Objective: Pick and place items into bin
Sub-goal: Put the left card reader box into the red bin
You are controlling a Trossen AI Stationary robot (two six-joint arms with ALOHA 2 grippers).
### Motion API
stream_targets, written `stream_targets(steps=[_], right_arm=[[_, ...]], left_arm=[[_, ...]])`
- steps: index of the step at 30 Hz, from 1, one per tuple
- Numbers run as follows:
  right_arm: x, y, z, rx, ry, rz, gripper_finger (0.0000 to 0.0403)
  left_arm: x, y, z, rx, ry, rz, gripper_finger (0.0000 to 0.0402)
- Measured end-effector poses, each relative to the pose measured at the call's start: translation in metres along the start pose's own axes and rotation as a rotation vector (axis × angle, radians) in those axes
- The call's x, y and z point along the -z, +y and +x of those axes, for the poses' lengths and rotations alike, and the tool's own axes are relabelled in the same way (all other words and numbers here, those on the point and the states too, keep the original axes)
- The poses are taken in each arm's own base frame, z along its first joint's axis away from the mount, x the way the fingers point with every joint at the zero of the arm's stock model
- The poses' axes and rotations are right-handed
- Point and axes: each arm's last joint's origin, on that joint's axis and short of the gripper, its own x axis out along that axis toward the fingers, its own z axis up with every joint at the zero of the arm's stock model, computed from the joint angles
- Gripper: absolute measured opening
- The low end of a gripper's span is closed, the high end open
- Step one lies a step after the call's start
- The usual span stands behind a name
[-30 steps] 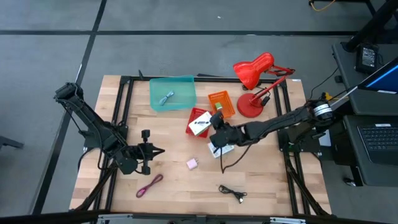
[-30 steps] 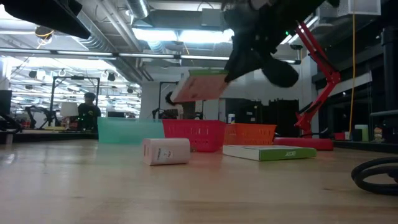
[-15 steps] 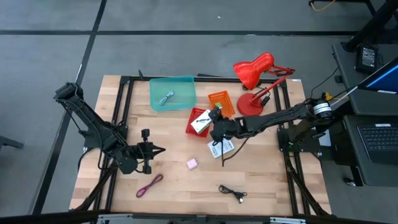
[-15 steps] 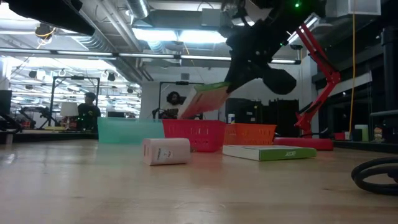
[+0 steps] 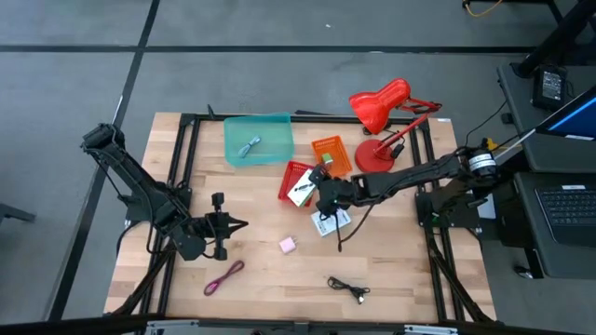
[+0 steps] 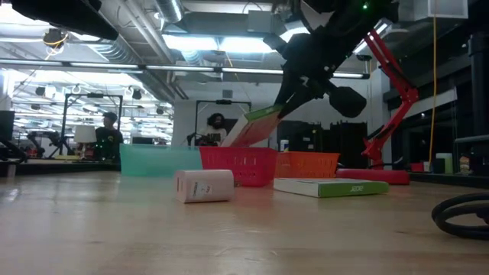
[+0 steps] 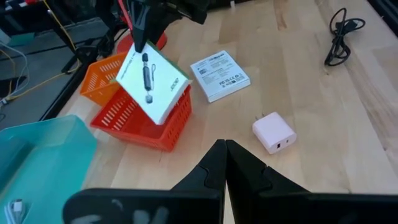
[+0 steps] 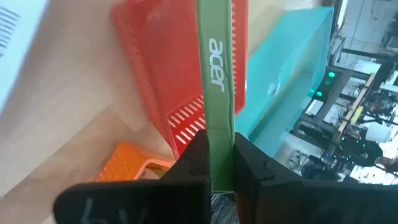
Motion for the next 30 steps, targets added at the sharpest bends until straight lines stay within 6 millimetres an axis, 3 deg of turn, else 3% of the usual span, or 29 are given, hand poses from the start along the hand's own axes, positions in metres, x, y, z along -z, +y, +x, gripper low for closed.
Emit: stream_targets(steps=[4, 14, 30], right_arm=[[0.005, -0.002, 0.003, -0.002, 0.009, 0.013, 0.0019], [0.012, -0.005, 0.008, -0.010, 0.010, 0.036, 0.0085], [0.011, -0.007, 0.008, -0.002, -0.026, 0.024, 0.0091]], left_arm=[[0.000, 0.000, 0.000, 0.000, -0.001, -0.001, 0.0002], [0.000, 0.000, 0.000, -0.001, -0.001, -0.001, 0.0002], [0.000, 0.000, 0.000, 0.000, -0.001, -0.001, 0.0002]])
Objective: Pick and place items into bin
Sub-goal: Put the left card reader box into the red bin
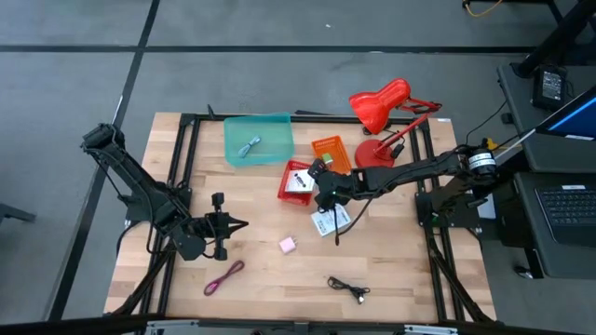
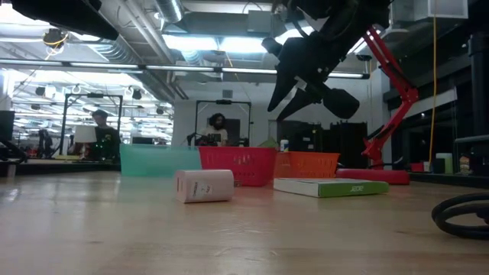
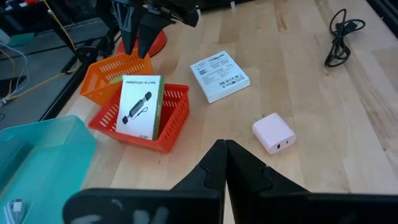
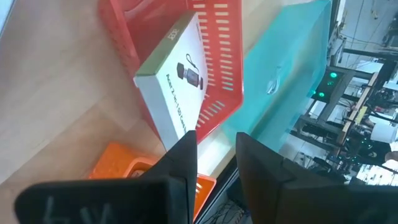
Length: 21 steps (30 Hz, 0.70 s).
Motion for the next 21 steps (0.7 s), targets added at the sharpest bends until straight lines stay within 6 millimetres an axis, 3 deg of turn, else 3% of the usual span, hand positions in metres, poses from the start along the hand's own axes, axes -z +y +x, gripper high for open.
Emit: stream_targets(steps=[21], right_arm=[[0.0013, 0.0038, -0.0002, -0.034, 0.016, 0.126, 0.0092]], left_arm=[[0.0001, -0.0001, 0.0000, 0.003, 0.001, 0.001, 0.0002]])
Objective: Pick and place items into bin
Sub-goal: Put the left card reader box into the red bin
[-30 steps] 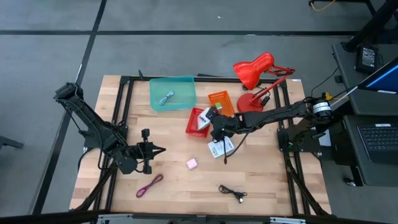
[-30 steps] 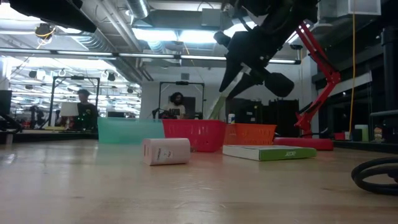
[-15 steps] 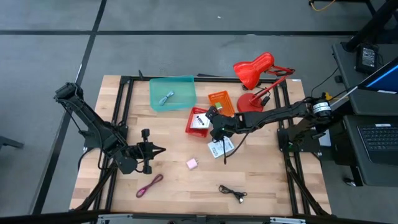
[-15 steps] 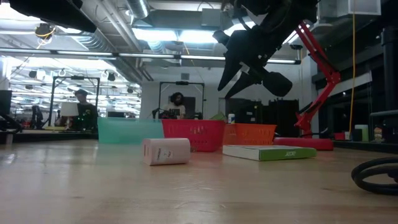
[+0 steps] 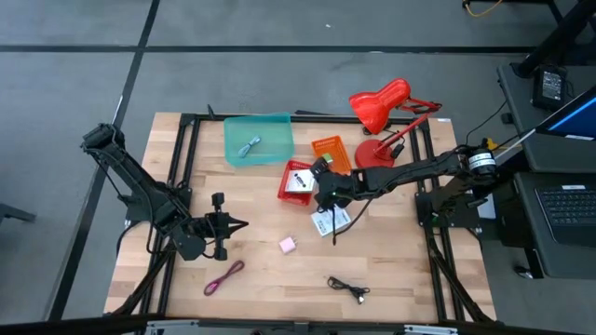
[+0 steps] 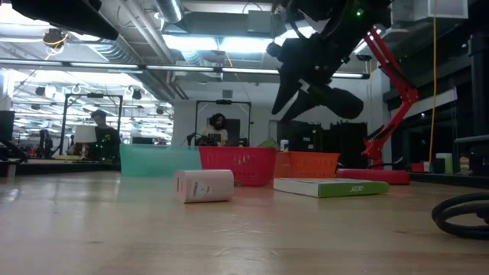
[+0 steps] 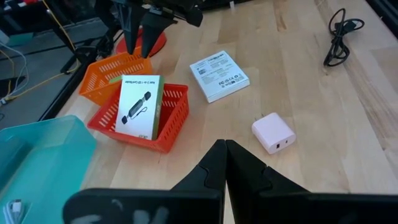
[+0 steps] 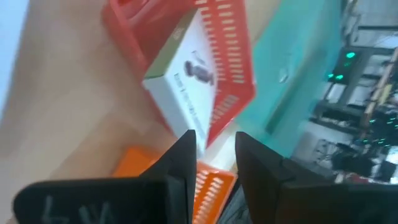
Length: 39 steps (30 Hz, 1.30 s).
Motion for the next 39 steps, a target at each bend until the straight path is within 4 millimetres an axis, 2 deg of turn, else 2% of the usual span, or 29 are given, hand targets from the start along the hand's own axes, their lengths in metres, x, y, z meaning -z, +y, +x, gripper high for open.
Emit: stream_targets(steps=[6, 12, 18, 33, 39], right_arm=[[0.000, 0.005, 0.005, -0.034, 0.022, 0.069, 0.0092], [-0.005, 0.015, 0.020, -0.079, 0.012, 0.030, 0.0092], [-0.009, 0.014, 0.029, -0.047, 0.003, 0.048, 0.0092], [0.001, 0.010, 0.035, -0.058, 0.018, 0.071, 0.0092], [0.001, 0.010, 0.035, -0.061, 0.011, -0.002, 0.0092]], left_arm=[[0.000, 0.000, 0.000, 0.000, 0.000, 0.008, 0.0002], [0.000, 0.000, 0.000, 0.001, 0.000, 0.003, 0.0002], [0.000, 0.000, 0.000, 0.003, 0.001, 0.003, 0.0002], [0.000, 0.000, 0.000, 0.003, 0.002, 0.003, 0.0002], [0.000, 0.000, 0.000, 0.003, 0.002, 0.003, 0.0002]])
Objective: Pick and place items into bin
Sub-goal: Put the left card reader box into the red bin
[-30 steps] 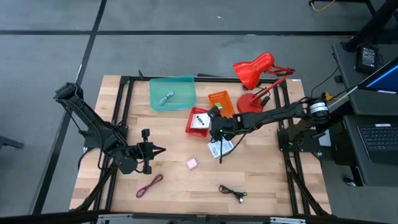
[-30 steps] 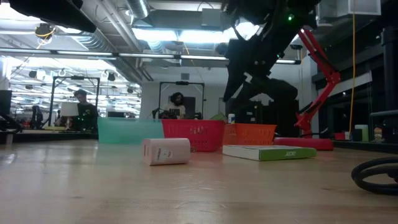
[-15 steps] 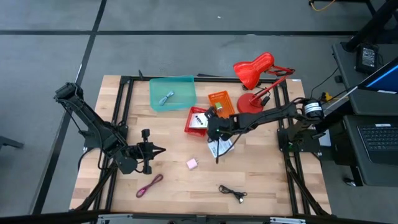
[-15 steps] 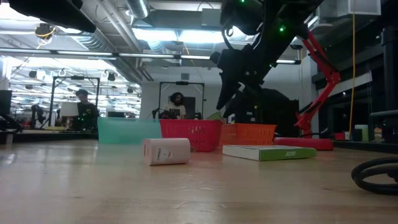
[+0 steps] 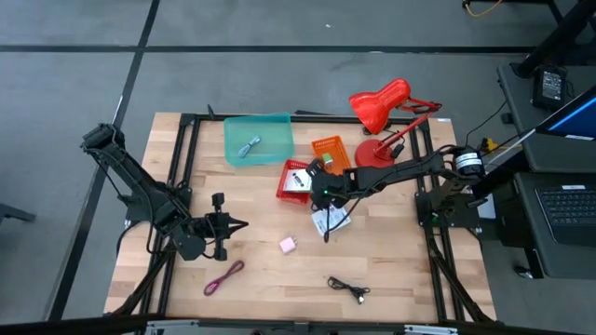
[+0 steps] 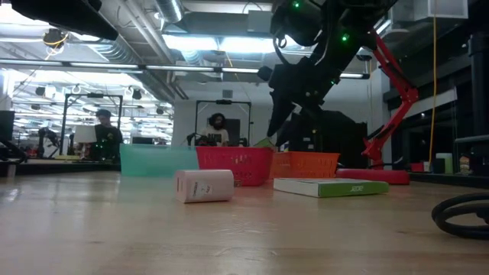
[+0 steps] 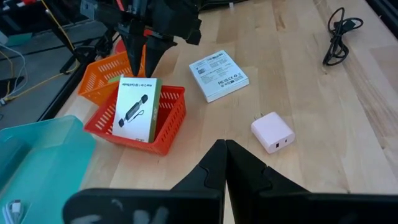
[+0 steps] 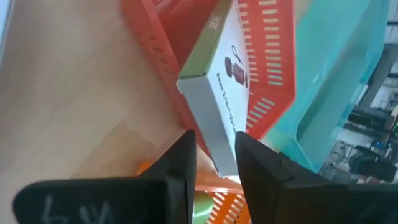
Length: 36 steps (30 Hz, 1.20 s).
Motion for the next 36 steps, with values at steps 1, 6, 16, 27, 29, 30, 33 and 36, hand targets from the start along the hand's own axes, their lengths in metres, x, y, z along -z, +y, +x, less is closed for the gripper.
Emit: stream_targets(steps=[1, 6, 16, 27, 29, 30, 33, 36], right_arm=[[0.000, 0.000, 0.000, -0.002, -0.005, -0.005, 0.0092], [-0.001, -0.001, 0.000, -0.002, -0.025, -0.021, 0.0092], [0.006, -0.003, 0.009, -0.005, -0.003, -0.004, 0.0092], [0.006, -0.005, 0.017, 0.049, 0.042, -0.038, 0.0092], [0.006, -0.005, 0.017, 0.048, 0.042, -0.042, 0.0092], [0.006, -0.005, 0.017, 0.048, 0.042, -0.044, 0.0092], [0.006, -0.005, 0.017, 0.046, 0.038, -0.046, 0.0092], [0.005, -0.005, 0.017, 0.042, 0.030, -0.061, 0.0092]], left_arm=[[0.000, 0.000, 0.000, 0.000, 0.000, 0.000, 0.0002], [0.000, 0.000, 0.000, 0.000, 0.000, 0.000, 0.0002], [0.000, 0.000, 0.000, 0.000, 0.000, 0.000, 0.0002], [0.000, 0.000, 0.000, 0.000, 0.000, -0.001, 0.0002], [0.000, 0.000, 0.000, 0.000, 0.000, 0.000, 0.0002], [0.000, 0.000, 0.000, 0.000, 0.001, 0.000, 0.0002], [0.000, 0.000, 0.000, 0.000, 0.001, 0.000, 0.0002], [0.000, 0.000, 0.000, 0.000, 0.001, 0.000, 0.0002]])
